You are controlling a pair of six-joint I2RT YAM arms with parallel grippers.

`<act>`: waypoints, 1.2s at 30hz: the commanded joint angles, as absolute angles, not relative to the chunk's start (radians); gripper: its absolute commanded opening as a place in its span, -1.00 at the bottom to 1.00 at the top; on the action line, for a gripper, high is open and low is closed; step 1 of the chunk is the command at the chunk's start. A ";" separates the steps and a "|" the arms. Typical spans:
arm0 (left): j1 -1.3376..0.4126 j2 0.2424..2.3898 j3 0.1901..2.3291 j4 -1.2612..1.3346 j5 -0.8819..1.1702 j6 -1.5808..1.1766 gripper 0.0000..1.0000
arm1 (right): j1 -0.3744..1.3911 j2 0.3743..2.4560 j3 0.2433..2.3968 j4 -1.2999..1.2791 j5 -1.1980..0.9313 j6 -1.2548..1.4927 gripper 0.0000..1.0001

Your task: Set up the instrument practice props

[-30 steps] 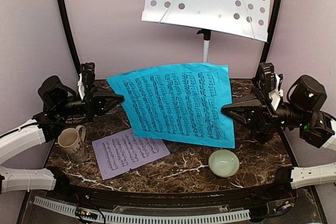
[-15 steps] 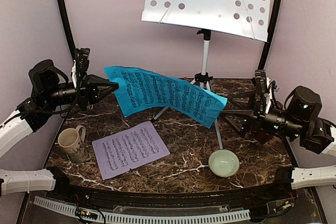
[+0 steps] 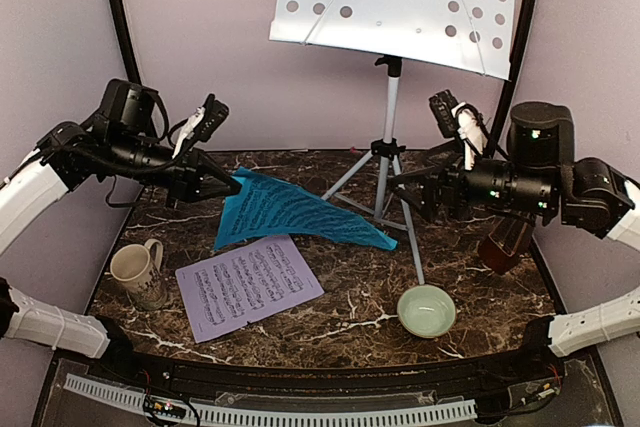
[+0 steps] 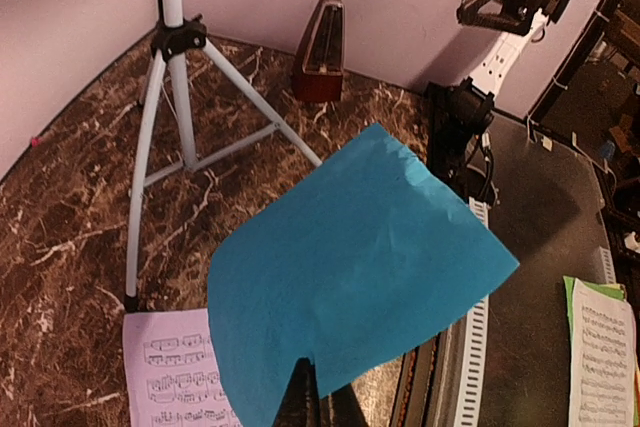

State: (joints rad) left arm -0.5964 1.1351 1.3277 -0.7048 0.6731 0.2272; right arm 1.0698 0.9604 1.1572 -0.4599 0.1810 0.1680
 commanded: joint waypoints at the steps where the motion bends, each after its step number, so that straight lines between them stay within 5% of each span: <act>1: -0.663 1.207 1.397 -0.883 0.621 0.269 -1.00 | 1.108 1.084 1.308 -0.517 0.083 0.096 0.85; 14: -0.767 1.325 1.518 -0.949 0.663 0.296 -1.00 | 1.270 1.370 1.474 -0.622 0.151 -0.137 0.87; 23: -0.828 1.325 1.535 -0.981 0.682 0.348 -1.00 | 1.263 1.328 1.488 -0.646 0.123 -0.291 0.85; 36: -0.911 1.341 1.604 -1.042 0.643 0.413 -1.00 | 1.255 1.407 1.511 -0.711 0.082 -0.322 0.47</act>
